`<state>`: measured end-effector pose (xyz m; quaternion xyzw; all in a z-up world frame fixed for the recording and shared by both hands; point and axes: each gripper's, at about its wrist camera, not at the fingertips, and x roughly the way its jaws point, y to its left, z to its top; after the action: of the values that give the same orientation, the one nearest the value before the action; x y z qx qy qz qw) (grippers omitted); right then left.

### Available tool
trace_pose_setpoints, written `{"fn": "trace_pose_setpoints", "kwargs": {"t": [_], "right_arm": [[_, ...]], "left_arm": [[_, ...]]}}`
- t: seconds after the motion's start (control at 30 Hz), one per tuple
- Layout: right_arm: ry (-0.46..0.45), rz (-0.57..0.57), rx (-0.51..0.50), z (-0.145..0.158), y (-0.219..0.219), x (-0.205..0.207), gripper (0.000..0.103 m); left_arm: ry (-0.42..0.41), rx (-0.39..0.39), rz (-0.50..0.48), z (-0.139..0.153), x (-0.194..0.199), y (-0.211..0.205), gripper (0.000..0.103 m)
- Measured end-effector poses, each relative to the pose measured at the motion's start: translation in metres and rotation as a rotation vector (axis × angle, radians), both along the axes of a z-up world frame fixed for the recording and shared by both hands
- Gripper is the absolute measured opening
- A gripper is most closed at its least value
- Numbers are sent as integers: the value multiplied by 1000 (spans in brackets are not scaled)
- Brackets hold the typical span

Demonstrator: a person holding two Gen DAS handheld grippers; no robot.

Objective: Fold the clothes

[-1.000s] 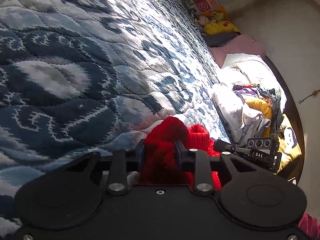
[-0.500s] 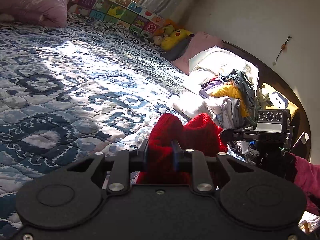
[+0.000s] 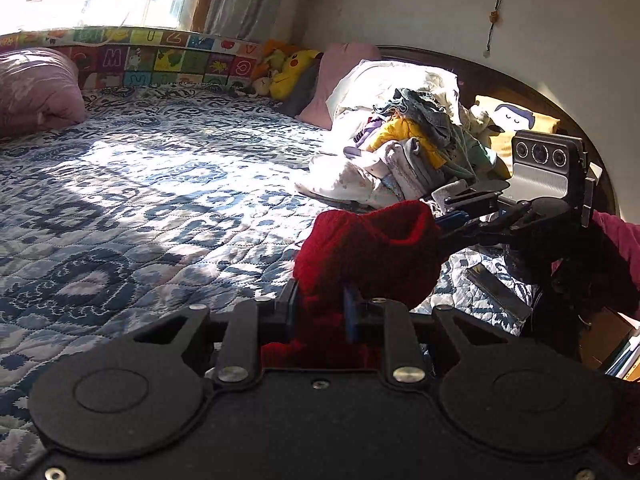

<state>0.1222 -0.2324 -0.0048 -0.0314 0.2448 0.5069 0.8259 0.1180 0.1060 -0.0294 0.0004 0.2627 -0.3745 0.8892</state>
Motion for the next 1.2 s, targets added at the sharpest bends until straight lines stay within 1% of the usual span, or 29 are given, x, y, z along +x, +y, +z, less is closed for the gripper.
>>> {"fn": "trace_pose_setpoints", "kwargs": {"t": [0.03, 0.07, 0.1, 0.17, 0.3, 0.4, 0.5, 0.53, 0.57, 0.6, 0.63, 0.67, 0.7, 0.77, 0.8, 0.87, 0.9, 0.93, 0.97, 1.0, 1.03, 1.07, 1.1, 1.13, 1.17, 1.2], "right_arm": [[-16, 18, -32, 0, 2, -10, 22], [-32, 37, -64, -1, 3, -19, 18], [-50, 56, -100, -2, 5, -29, 18], [-85, 98, -179, -7, 11, -49, 18], [-107, 179, -311, -29, 24, -81, 18], [-128, 232, -421, -54, 37, -101, 18], [-184, 270, -533, -76, 48, -122, 18], [-203, 276, -559, -80, 49, -127, 18], [-218, 281, -582, -82, 50, -133, 19], [-224, 283, -593, -82, 49, -136, 20], [-218, 282, -609, -79, 48, -138, 24], [-199, 278, -625, -74, 45, -140, 26], [-179, 271, -623, -68, 40, -140, 26], [-146, 250, -577, -53, 27, -141, 28], [-137, 225, -543, -45, 21, -139, 29], [-139, 152, -464, -33, 13, -134, 36], [-138, 104, -417, -28, 14, -128, 41], [-135, 65, -376, -25, 18, -122, 46], [-132, 27, -336, -22, 23, -116, 54], [-135, -2, -308, -21, 29, -111, 57], [-146, -21, -294, -24, 37, -107, 62], [-164, -31, -294, -29, 47, -105, 64], [-196, -25, -339, -39, 57, -105, 65], [-236, -9, -416, -55, 68, -105, 68], [-259, 9, -502, -74, 77, -103, 71], [-257, 17, -545, -93, 79, -100, 74]], "left_arm": [[-7, 29, -17, -3, -9, -3, 20], [-15, 64, -33, -6, -18, -6, 20], [-23, 100, -48, -9, -26, -10, 20], [-39, 211, -95, -22, -46, -21, 20], [-27, 375, -178, -55, -75, -40, 20], [-27, 432, -199, -74, -88, -49, 20], [-45, 453, -202, -85, -98, -57, 20], [-65, 473, -213, -88, -103, -60, 22], [-89, 501, -227, -91, -108, -64, 26], [-95, 510, -240, -91, -112, -66, 43], [-87, 506, -256, -89, -115, -65, 55], [-78, 502, -272, -87, -119, -64, 55], [-62, 479, -276, -83, -120, -60, 55], [-8, 354, -242, -65, -115, -41, 55], [2, 286, -215, -57, -112, -32, 54], [-7, 168, -111, -41, -101, -15, 54], [-16, 121, -56, -35, -94, -10, 54], [-31, 95, -13, -31, -87, -10, 54], [-47, 86, 11, -30, -80, -12, 54], [-65, 106, 16, -30, -75, -19, 53], [-86, 155, 11, -33, -70, -31, 53], [-100, 216, -5, -40, -67, -43, 53], [-100, 285, -31, -51, -65, -55, 53], [-92, 363, -61, -66, -63, -68, 53], [-75, 423, -87, -81, -63, -77, 53], [-58, 448, -97, -97, -66, -83, 57]]}}
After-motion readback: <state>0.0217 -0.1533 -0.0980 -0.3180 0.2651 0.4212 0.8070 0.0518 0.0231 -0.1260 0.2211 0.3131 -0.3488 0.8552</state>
